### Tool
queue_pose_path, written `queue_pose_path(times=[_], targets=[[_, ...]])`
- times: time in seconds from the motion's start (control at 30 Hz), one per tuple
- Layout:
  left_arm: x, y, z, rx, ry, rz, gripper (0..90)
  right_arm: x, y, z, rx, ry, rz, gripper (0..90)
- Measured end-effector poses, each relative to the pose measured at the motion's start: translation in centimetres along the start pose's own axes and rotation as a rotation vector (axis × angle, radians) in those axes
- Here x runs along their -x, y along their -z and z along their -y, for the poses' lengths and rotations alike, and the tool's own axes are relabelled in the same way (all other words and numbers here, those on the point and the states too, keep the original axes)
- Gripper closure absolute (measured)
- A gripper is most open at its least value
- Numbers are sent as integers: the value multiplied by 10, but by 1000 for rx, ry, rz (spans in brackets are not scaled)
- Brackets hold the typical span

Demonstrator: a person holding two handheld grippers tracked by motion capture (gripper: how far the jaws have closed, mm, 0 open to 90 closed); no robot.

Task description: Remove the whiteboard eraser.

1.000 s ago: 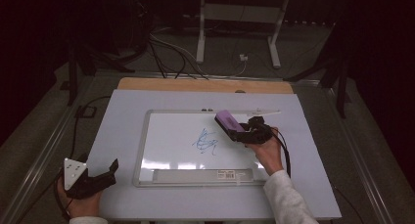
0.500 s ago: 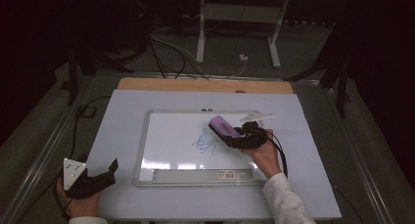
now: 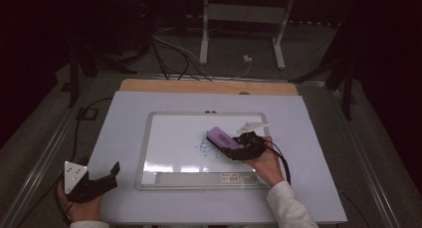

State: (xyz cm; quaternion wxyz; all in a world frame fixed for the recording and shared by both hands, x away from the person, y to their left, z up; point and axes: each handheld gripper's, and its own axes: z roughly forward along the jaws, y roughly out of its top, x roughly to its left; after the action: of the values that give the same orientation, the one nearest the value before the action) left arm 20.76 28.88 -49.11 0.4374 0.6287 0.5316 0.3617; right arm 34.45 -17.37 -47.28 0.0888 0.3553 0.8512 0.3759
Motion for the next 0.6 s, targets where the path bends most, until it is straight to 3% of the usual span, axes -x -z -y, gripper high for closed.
queue_pose_path(times=[0.37, 0.6], targets=[[0, 1, 0, 3, 0, -3, 6, -17, -15, 11, -76, 72, -5, 404], [-1, 1, 0, 2, 2, -4, 6, -18, -21, 14, -104, 81, -8, 402]])
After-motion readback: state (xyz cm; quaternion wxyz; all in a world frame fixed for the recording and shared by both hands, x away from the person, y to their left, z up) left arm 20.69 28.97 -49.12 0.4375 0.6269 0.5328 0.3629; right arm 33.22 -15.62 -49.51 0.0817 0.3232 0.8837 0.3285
